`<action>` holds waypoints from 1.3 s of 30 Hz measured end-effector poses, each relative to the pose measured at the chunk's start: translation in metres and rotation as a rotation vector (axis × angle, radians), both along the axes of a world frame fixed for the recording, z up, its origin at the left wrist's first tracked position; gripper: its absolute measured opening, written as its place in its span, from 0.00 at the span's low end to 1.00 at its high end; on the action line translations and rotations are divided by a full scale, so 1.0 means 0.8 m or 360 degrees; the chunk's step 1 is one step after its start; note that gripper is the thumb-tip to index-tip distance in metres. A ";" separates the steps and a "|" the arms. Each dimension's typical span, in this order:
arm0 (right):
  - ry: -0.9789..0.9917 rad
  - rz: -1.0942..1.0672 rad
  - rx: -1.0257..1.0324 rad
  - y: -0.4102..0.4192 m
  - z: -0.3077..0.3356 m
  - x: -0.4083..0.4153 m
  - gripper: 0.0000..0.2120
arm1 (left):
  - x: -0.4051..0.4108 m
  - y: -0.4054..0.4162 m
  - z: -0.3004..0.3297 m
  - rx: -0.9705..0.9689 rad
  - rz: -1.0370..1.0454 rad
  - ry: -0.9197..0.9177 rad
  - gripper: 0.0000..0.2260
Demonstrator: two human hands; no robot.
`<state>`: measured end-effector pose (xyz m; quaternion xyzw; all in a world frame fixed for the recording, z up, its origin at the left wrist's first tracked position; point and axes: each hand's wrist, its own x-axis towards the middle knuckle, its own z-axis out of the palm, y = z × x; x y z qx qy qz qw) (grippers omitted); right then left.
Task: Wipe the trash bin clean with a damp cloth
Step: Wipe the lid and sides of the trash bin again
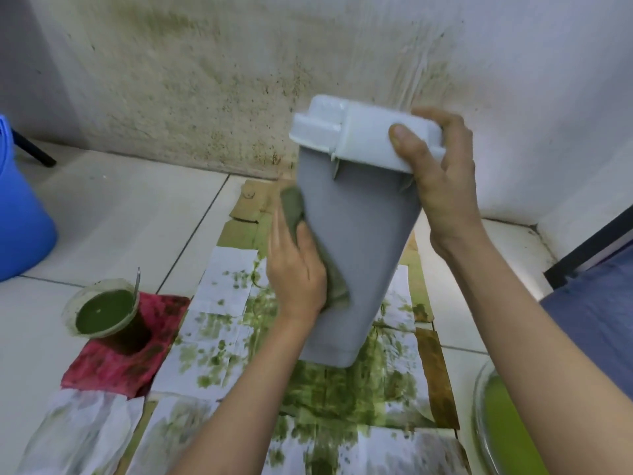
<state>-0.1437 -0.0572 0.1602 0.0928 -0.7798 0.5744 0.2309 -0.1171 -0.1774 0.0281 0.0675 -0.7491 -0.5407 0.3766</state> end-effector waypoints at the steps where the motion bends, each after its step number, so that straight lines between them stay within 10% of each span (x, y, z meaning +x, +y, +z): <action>1: 0.0006 -0.0002 0.0008 0.000 -0.003 0.002 0.25 | 0.007 -0.001 -0.014 0.0039 0.0017 -0.0099 0.28; 14: -0.0043 0.0113 -0.0022 0.021 0.003 0.004 0.24 | -0.010 0.020 0.049 -0.0477 0.0109 0.0525 0.16; 20: 0.0004 0.0122 -0.0007 0.007 -0.003 0.007 0.22 | -0.016 0.018 0.080 0.0313 0.0243 0.0386 0.13; 25: -0.0008 0.0077 -0.0040 0.010 -0.001 0.006 0.23 | 0.004 0.015 0.037 -0.0434 0.0097 0.0518 0.15; 30: -0.0005 0.0069 0.0011 0.006 -0.002 0.014 0.24 | 0.014 -0.019 0.065 0.0162 0.0281 0.0377 0.15; 39: 0.0023 0.0047 0.0019 0.002 -0.007 0.019 0.24 | 0.033 -0.026 0.106 -0.0567 0.0240 0.0397 0.17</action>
